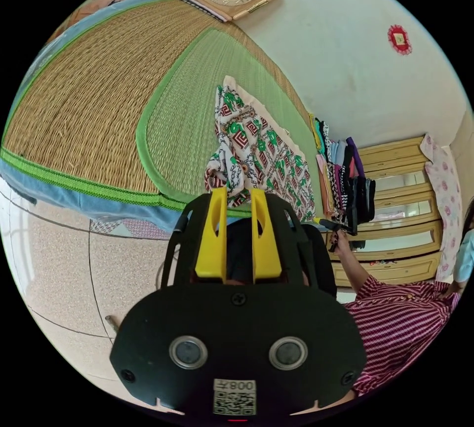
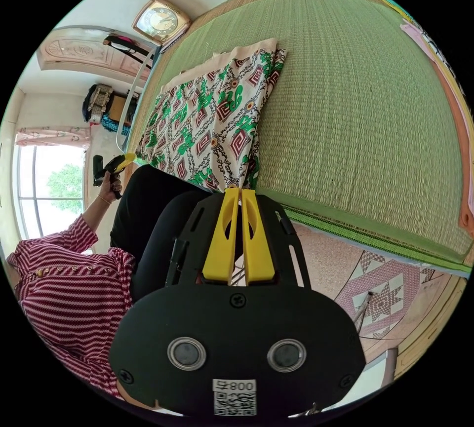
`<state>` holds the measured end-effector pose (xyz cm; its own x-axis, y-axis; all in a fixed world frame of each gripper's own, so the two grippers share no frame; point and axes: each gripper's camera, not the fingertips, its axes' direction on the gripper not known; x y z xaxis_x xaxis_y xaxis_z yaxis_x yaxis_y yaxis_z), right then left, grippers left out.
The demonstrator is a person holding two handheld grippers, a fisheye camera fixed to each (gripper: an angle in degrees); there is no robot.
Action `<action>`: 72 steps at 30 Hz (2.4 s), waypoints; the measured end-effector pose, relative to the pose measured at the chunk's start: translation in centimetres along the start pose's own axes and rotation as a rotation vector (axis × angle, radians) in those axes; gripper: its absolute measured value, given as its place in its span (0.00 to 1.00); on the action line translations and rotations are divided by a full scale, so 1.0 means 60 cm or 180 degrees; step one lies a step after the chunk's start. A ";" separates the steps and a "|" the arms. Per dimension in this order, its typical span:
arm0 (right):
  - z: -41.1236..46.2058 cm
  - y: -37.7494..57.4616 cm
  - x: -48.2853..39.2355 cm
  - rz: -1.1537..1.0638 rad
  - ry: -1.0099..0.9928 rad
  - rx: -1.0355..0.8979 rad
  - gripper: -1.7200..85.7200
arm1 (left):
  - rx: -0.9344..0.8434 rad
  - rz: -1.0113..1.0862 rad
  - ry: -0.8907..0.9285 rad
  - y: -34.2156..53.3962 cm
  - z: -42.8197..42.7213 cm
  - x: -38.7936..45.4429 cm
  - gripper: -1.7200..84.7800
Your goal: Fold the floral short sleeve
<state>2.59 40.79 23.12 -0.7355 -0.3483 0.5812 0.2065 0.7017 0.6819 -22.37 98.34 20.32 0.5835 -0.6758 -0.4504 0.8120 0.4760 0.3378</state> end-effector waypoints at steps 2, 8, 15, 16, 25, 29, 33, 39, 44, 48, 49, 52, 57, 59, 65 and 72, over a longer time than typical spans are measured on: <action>0.003 0.002 0.001 0.0014 0.0001 -0.0003 0.02 | -0.0141 0.0114 -0.0100 -0.005 0.023 0.016 0.10; 0.013 0.007 0.003 0.0034 0.0009 -0.0026 0.02 | -0.0275 0.0192 -0.0466 -0.011 0.054 0.045 0.04; 0.022 0.017 0.011 0.0079 -0.0030 -0.0016 0.02 | -0.0087 -0.0079 -0.0475 -0.003 0.054 0.035 0.03; 0.022 0.020 0.013 0.0097 -0.0052 -0.0004 0.02 | -0.0110 -0.0155 -0.0461 0.000 0.062 0.030 0.03; 0.033 0.037 0.026 0.0176 -0.0137 0.0014 0.02 | -0.0183 -0.0371 -0.0467 0.012 0.123 0.045 0.02; 0.039 0.042 0.030 0.0201 -0.0188 0.0042 0.02 | -0.0168 -0.0408 -0.0481 0.016 0.148 0.063 0.02; 0.049 0.050 0.036 0.0233 -0.0242 0.0055 0.02 | -0.0147 -0.0454 -0.0485 0.023 0.171 0.079 0.02; 0.061 0.063 0.041 0.0247 -0.0306 0.0100 0.02 | -0.0038 -0.0458 -0.0504 0.046 0.200 0.114 0.03; 0.068 0.069 0.042 0.0258 -0.0368 0.0144 0.02 | -0.0068 0.0167 -0.0162 0.049 0.261 0.222 0.05; 0.065 0.070 0.034 0.0228 -0.0410 0.0204 0.02 | -0.0401 0.0908 0.0098 0.051 0.351 0.347 0.08; 0.064 0.070 0.031 0.0212 -0.0415 0.0220 0.02 | -0.0478 0.1141 0.0176 0.054 0.385 0.392 0.08; 0.062 0.069 0.027 0.0187 -0.0446 0.0245 0.02 | -0.0733 0.1632 0.0390 0.066 0.477 0.497 0.09; 0.067 0.071 0.028 0.0185 -0.0538 0.0275 0.02 | -0.1245 0.2298 0.0388 0.103 0.629 0.647 0.10; 0.069 0.072 0.029 0.0191 -0.0587 0.0286 0.02 | -0.1394 0.2613 0.0199 0.126 0.693 0.713 0.11; 0.078 0.074 0.034 0.0187 -0.0723 0.0319 0.02 | -0.1344 0.3221 -0.0445 0.180 0.808 0.836 0.13; 0.103 0.067 0.041 0.0162 -0.0767 0.0253 0.02 | -0.1450 0.3414 -0.0916 0.212 0.909 0.905 0.07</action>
<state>-2.35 46.56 24.53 -0.8599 -0.1597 0.4848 0.2030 0.7645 0.6119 18.89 37.05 45.23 0.9883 0.1132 0.1024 -0.1214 0.9895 0.0784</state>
